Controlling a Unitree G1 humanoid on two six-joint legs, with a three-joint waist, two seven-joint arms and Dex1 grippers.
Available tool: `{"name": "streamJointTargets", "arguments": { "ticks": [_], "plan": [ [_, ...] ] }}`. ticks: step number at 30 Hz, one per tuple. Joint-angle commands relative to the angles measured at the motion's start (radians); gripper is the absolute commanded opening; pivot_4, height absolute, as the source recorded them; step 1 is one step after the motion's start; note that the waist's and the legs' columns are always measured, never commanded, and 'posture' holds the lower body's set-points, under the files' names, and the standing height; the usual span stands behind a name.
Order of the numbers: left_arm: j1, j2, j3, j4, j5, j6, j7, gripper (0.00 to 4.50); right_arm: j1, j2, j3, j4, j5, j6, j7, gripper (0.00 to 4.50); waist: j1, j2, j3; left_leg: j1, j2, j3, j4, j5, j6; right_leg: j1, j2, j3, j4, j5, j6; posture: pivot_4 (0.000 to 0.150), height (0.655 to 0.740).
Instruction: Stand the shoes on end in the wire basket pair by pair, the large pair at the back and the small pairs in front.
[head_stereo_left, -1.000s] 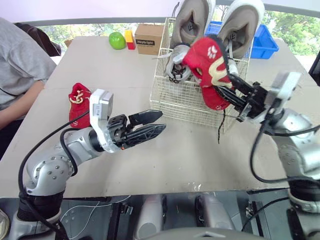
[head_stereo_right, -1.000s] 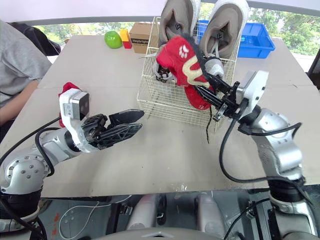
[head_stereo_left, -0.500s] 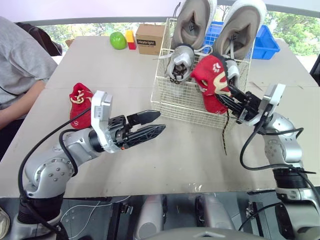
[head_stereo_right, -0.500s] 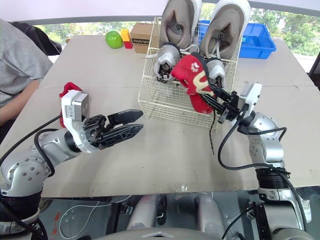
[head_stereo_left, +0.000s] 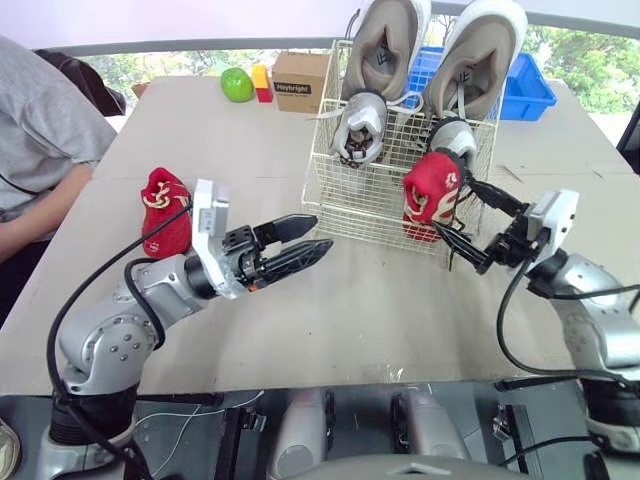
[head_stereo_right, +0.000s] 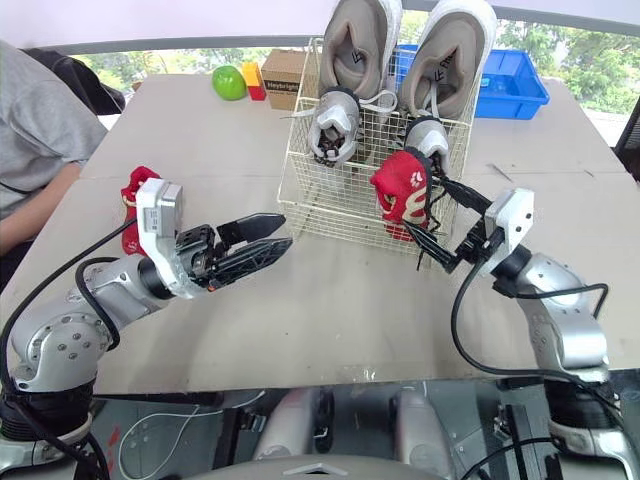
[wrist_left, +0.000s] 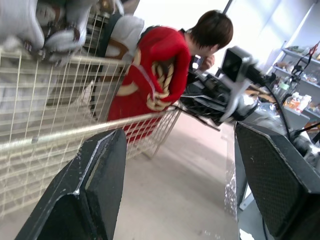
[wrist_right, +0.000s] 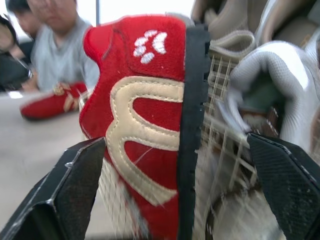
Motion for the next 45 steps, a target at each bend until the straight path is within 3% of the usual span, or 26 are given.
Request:
{"name": "streamJointTargets", "arguments": {
  "ticks": [1,4,6,11,16,21,26,32,36,39,44,45],
  "plan": [
    [0.007,0.011,0.021,-0.029,0.028,-0.029,-0.031,3.73,0.003,-0.072,-0.033,-0.253,-0.021,0.204,-0.155,4.43,0.000,0.000,0.000,0.000,0.000,0.000,0.000,0.000,0.000,-0.001,0.000,0.000,0.000,0.000,0.000,0.150,0.7400],
    [0.014,0.005,0.030,-0.026,0.035,-0.031,-0.028,3.73,-0.003,-0.120,-0.048,-0.409,0.074,0.399,-0.227,4.43,-0.002,0.000,0.000,-0.001,0.000,0.001,-0.002,0.000,0.000,-0.003,0.000,0.001,0.000,0.000,0.000,0.150,0.7400],
    [0.022,-0.002,0.037,-0.022,0.041,-0.035,-0.021,3.73,0.003,-0.136,-0.050,-0.467,0.049,0.442,-0.269,4.43,-0.001,0.000,0.000,-0.001,0.000,0.001,-0.002,0.000,0.000,-0.003,-0.001,0.001,0.000,0.000,-0.001,0.150,0.7400],
    [0.042,-0.014,0.046,-0.024,0.059,-0.044,-0.011,3.73,-0.037,-0.096,-0.073,-0.559,0.159,0.549,-0.361,4.43,-0.001,0.000,0.000,-0.002,0.000,0.001,-0.003,0.000,0.000,-0.003,-0.001,0.001,-0.001,-0.001,-0.001,0.150,0.7400],
    [0.061,-0.021,0.055,-0.039,0.058,-0.046,0.005,3.73,-0.143,-0.123,0.054,-0.465,-0.027,0.568,-0.440,4.43,-0.003,0.000,0.000,-0.002,0.000,0.001,-0.003,0.000,0.000,-0.004,-0.001,0.001,-0.001,-0.001,-0.001,0.150,0.7400],
    [0.074,-0.023,0.067,-0.051,0.053,-0.048,0.022,3.73,-0.160,-0.159,0.037,-0.428,-0.093,0.580,-0.451,4.43,0.001,0.000,0.000,-0.003,0.000,0.001,-0.004,0.000,0.000,-0.005,-0.001,0.001,-0.002,-0.001,-0.002,0.150,0.7400],
    [0.095,-0.027,0.069,-0.075,0.047,-0.048,0.032,3.73,-0.138,-0.232,0.007,-0.408,-0.142,0.542,-0.390,4.43,0.000,0.000,0.000,-0.004,0.000,0.002,-0.004,0.000,0.000,-0.005,-0.002,0.001,-0.003,-0.001,-0.002,0.150,0.7400],
    [0.099,-0.028,0.074,-0.074,0.044,-0.053,0.031,3.73,-0.133,-0.206,0.001,-0.422,-0.086,0.465,-0.283,4.43,-0.003,0.000,0.000,-0.004,0.000,0.001,-0.005,0.000,0.000,-0.005,0.000,0.001,-0.003,-0.001,-0.002,0.150,0.7400],
    [0.113,-0.020,0.084,-0.085,0.047,-0.067,0.004,3.73,-0.071,-0.187,-0.066,-0.455,0.026,0.450,-0.200,4.43,-0.001,-0.001,0.000,-0.004,0.000,0.001,-0.006,0.000,0.000,-0.005,0.000,0.001,-0.003,-0.001,-0.001,0.150,0.7400],
    [0.134,-0.031,0.113,-0.080,0.040,-0.069,0.027,3.73,-0.002,-0.220,-0.186,-0.455,0.190,0.503,-0.102,4.43,0.001,-0.001,0.000,-0.004,0.000,0.001,-0.006,0.000,0.000,-0.005,0.000,0.001,-0.004,-0.001,-0.001,0.150,0.7400],
    [0.202,-0.049,0.162,-0.075,0.054,-0.083,0.061,3.73,0.074,-0.266,-0.254,-0.432,0.149,0.436,-0.058,4.43,-0.003,-0.001,0.000,-0.003,0.000,0.002,-0.006,0.000,0.000,-0.005,-0.001,0.001,-0.004,-0.001,-0.001,0.150,0.7400],
    [0.218,-0.065,0.181,-0.067,0.064,-0.095,0.088,3.73,0.091,-0.269,-0.269,-0.453,0.202,0.441,-0.027,4.43,-0.004,-0.001,0.000,-0.003,0.000,0.002,-0.006,0.000,0.000,-0.005,-0.001,0.001,-0.004,-0.001,-0.001,0.150,0.7400]
  ]
}}
